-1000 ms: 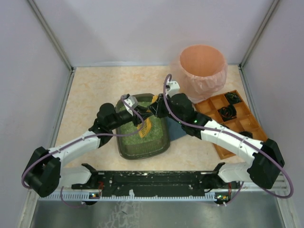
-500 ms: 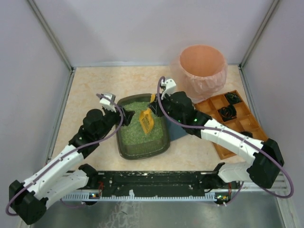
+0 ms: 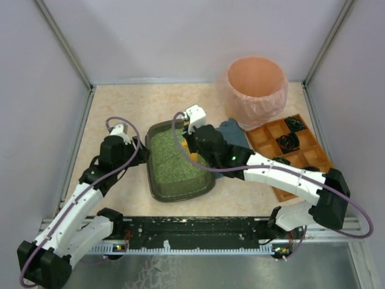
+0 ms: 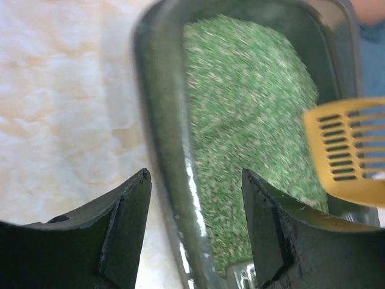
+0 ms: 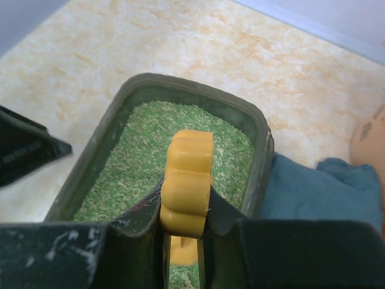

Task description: Clean the litter box

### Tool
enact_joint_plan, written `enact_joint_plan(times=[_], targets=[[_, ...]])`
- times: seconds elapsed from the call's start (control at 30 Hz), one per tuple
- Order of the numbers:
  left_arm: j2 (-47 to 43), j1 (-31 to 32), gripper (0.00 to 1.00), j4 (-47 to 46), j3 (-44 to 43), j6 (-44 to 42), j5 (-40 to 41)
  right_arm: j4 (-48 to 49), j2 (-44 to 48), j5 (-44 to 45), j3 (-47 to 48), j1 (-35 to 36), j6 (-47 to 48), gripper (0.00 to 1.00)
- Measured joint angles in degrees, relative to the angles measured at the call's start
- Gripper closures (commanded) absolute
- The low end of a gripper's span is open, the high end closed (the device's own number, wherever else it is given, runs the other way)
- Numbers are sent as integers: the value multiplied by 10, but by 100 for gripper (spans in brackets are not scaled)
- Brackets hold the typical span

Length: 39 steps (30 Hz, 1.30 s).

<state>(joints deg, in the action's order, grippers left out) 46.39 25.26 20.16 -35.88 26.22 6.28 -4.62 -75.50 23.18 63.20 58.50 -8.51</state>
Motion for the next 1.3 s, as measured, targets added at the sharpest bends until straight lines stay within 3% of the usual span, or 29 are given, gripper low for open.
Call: enact_joint_plan(times=[0.13, 0.33, 0.6, 1.03, 1.3], targets=[[-3, -98, 33, 13, 0, 8, -49, -18, -38, 118, 30, 54, 19, 100], [-7, -183, 31, 26, 0, 5, -110, -54, -124, 287, 100, 118, 30, 100], [-83, -205, 31, 31, 0, -3, -98, -155, -251, 408, 187, 156, 3, 100], [-71, -212, 29, 43, 0, -5, -53, -285, -289, 388, 214, 160, -101, 100], [-63, -213, 28, 43, 0, -6, -57, -282, -280, 316, 205, 146, -151, 100]])
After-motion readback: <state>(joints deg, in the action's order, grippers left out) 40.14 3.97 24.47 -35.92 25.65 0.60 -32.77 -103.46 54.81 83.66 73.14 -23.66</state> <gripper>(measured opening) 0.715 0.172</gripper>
